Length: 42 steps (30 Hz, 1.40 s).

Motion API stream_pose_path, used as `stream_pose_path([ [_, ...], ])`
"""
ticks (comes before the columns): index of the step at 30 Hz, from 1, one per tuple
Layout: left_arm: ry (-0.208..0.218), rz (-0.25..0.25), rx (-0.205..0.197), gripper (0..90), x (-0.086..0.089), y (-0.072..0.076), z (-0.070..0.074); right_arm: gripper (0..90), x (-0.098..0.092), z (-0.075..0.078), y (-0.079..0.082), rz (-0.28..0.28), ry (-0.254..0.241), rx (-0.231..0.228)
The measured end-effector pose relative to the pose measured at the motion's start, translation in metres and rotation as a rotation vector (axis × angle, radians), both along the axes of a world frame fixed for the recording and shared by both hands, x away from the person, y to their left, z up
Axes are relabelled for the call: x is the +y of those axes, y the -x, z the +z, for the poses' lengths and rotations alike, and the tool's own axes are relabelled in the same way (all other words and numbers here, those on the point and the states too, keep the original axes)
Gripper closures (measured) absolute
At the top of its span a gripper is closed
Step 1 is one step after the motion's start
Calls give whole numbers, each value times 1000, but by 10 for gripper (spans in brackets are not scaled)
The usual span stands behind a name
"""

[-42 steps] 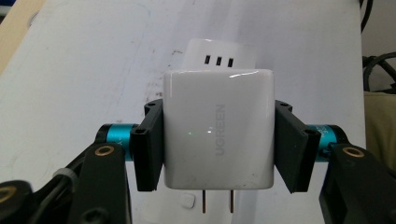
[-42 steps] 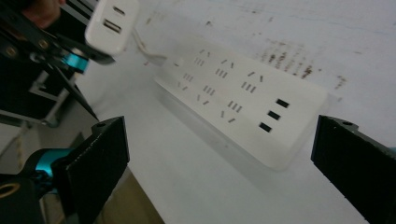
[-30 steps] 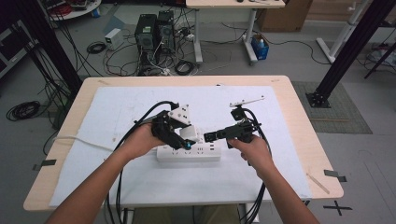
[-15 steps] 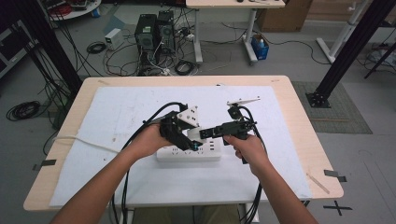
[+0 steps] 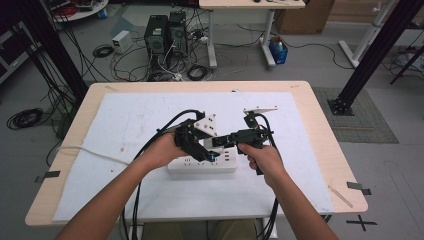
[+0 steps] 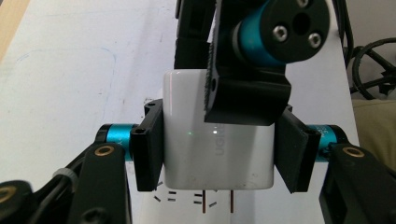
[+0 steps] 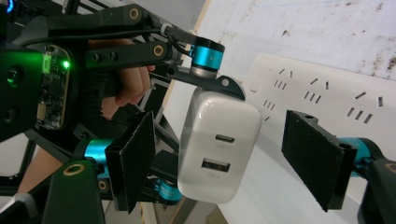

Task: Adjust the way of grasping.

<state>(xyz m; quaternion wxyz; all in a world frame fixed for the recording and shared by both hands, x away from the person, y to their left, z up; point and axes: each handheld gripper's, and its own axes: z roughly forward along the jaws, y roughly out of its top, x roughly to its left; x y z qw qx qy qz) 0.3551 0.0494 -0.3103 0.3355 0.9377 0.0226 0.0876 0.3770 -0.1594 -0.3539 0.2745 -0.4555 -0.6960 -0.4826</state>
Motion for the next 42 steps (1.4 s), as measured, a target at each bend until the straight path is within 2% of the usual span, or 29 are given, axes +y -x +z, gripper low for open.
stream_pose_path([
  [7, 0, 0, -9, 425, -1, 1, 1, 358, 4, -3, -1, 12, 0, 25],
  [12, -2, 0, -11, 425, 0, 0, 1, 426, 4, -5, -2, 4, -12, 67],
  [18, -11, -2, -25, 425, -2, 1, -1, 467, 4, -7, -4, -9, -23, 103],
  [20, -12, -2, -27, 425, -2, 1, -1, 510, 4, -7, -4, -13, -21, 120],
  [22, -15, -3, -36, 425, -3, 1, -1, 539, 4, -8, -5, -11, -30, 128],
  [26, -17, 1, -48, 425, -3, 2, -2, 603, 5, -10, -6, -9, -57, 174],
  [29, -23, 5, -63, 425, -3, 3, -1, 618, 5, -12, -6, -24, -69, 194],
  [32, -21, 17, -51, 421, -3, 2, -1, 621, 5, -13, -6, -35, -79, 203],
  [34, -16, 47, -50, 324, -2, 0, 0, 622, 5, -14, -6, -49, -65, 189],
  [36, -10, 59, -39, 321, 2, -1, 1, 622, 2, -16, -6, -61, -70, 179],
  [39, -23, 95, -17, 259, 9, -4, 2, 622, -2, -14, -5, -72, -44, 143],
  [41, -28, 109, -5, 255, 15, -5, 2, 622, -6, -12, -4, -77, -33, 119],
  [42, -32, 115, 0, 252, 18, -5, 3, 622, -8, -11, -4, -80, -11, 101],
])
